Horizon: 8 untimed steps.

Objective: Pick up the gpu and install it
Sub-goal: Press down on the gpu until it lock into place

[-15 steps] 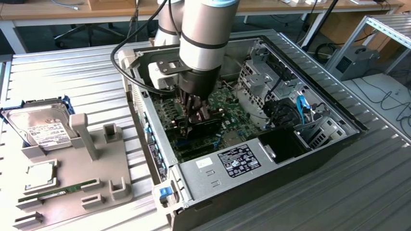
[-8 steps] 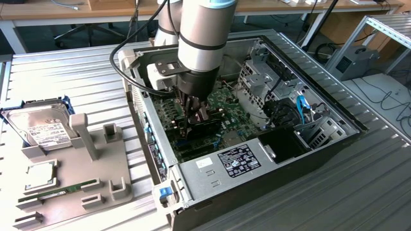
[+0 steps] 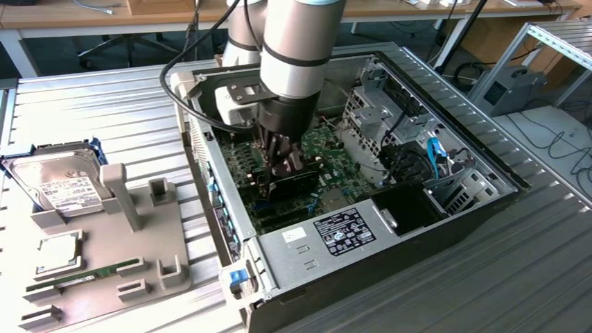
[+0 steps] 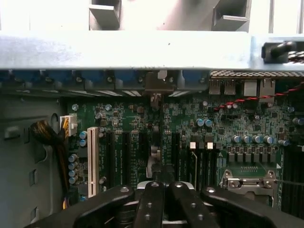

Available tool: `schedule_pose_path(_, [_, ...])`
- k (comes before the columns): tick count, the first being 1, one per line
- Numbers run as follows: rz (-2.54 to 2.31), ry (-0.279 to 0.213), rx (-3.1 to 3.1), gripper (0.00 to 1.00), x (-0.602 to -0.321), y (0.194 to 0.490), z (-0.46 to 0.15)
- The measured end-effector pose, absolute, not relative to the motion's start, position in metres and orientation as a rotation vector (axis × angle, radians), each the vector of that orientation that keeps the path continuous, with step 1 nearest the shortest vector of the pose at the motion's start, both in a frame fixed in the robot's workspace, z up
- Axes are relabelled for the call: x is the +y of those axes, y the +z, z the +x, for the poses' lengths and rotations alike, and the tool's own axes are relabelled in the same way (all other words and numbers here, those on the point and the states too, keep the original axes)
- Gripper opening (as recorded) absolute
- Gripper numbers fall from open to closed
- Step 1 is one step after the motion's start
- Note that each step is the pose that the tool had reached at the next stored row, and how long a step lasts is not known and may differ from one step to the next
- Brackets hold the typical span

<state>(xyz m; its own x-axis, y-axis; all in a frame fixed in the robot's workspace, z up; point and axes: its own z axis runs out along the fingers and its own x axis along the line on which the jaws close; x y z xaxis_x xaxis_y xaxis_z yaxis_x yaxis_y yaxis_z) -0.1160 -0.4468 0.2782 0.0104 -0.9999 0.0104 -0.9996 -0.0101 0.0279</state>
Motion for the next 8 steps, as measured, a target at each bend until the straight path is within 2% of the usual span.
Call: schedule_pose_path(8, [2.208, -0.031, -2.185, 0.11, -0.445, 0.279, -0.092])
